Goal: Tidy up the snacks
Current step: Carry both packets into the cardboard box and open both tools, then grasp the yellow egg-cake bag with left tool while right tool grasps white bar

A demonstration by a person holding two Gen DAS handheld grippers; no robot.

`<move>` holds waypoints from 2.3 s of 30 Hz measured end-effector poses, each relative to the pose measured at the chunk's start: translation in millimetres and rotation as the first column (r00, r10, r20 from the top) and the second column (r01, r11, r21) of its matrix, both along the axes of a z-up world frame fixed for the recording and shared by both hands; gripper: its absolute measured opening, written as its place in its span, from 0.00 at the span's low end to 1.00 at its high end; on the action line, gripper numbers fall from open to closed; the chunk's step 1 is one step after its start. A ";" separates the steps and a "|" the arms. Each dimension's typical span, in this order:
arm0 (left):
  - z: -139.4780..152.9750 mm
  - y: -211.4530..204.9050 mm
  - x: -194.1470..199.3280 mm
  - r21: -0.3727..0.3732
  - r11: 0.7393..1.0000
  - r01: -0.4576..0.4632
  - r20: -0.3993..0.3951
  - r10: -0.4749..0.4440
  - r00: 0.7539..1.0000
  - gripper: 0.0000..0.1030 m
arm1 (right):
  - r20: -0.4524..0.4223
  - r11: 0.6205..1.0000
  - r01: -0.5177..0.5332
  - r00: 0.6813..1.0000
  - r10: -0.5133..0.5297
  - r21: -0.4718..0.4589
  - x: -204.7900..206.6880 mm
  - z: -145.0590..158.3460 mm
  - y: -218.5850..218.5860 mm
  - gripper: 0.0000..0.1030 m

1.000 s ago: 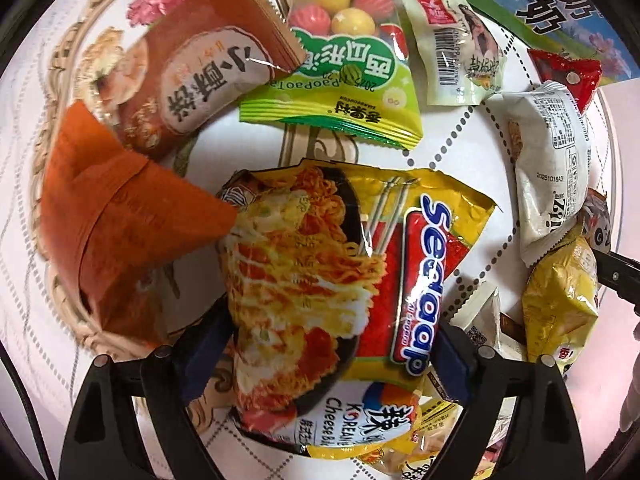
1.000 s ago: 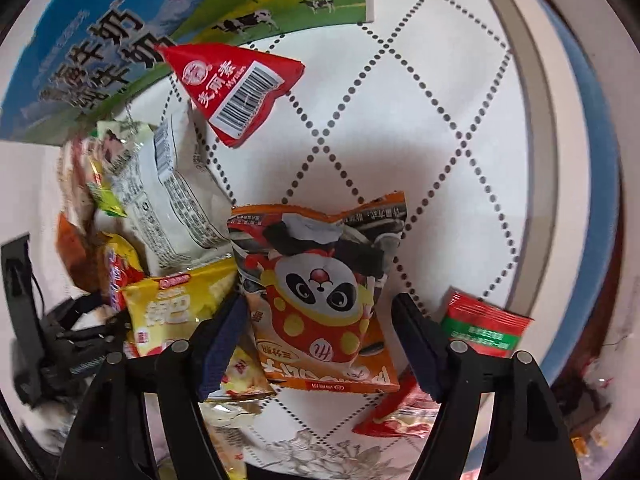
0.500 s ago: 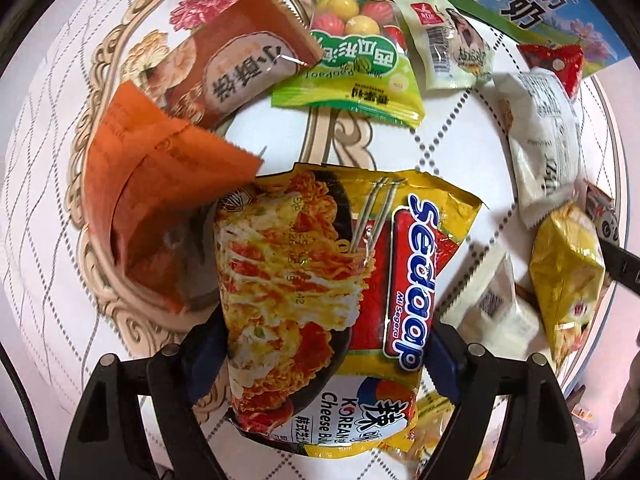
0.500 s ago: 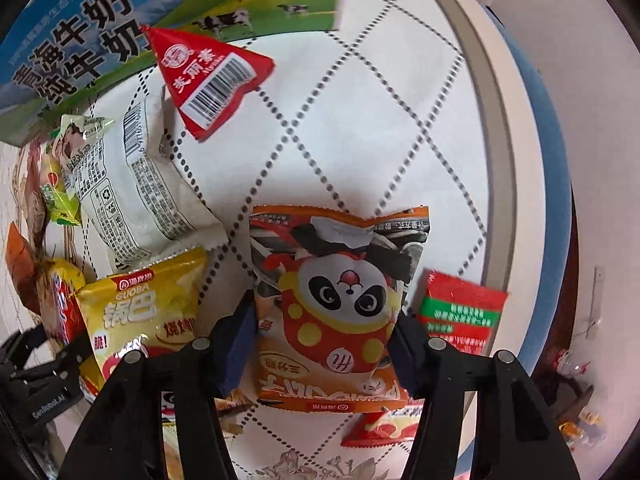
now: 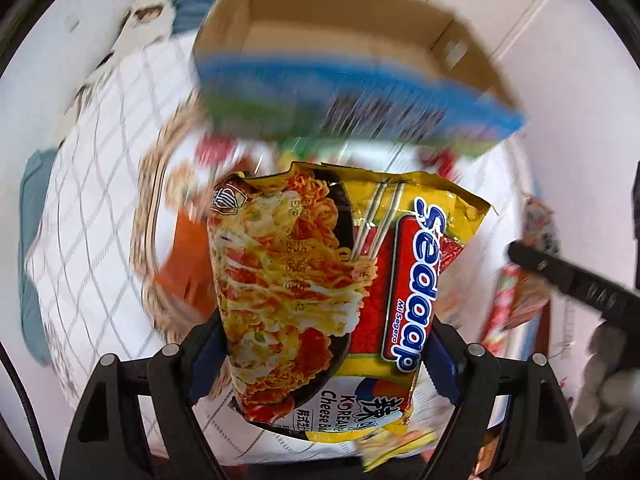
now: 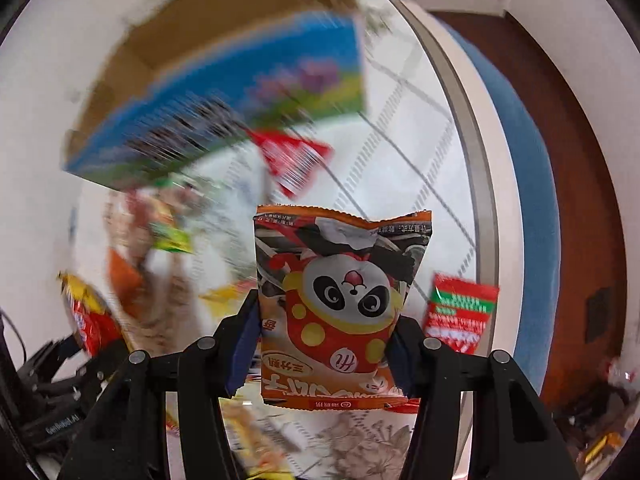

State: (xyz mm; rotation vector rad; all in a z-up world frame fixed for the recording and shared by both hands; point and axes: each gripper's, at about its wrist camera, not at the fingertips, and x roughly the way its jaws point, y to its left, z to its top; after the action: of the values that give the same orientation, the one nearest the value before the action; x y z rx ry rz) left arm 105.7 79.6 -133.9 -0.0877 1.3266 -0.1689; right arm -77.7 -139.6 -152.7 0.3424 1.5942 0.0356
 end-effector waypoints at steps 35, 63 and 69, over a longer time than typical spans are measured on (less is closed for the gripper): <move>-100.4 -65.0 154.6 0.009 0.994 0.109 -0.372 -0.098 0.923 0.83 | 0.092 0.997 -0.071 0.993 0.072 -0.008 308.4 -86.9 3.7 0.64; 21.2 -4.0 51.8 0.077 0.993 0.094 -0.009 -0.093 0.996 0.89 | 0.273 0.984 -0.023 0.959 0.071 -0.177 199.4 18.8 20.3 0.95; 53.8 5.8 23.9 0.056 0.995 0.087 0.041 -0.089 0.995 0.89 | 0.330 0.984 -0.015 0.941 0.074 -0.178 172.9 56.2 30.2 0.95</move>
State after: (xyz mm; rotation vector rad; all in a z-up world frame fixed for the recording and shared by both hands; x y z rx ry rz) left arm 129.6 85.4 -80.1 0.0207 1.2917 -0.2083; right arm 95.2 -109.3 -96.5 0.1536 1.2553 -0.0096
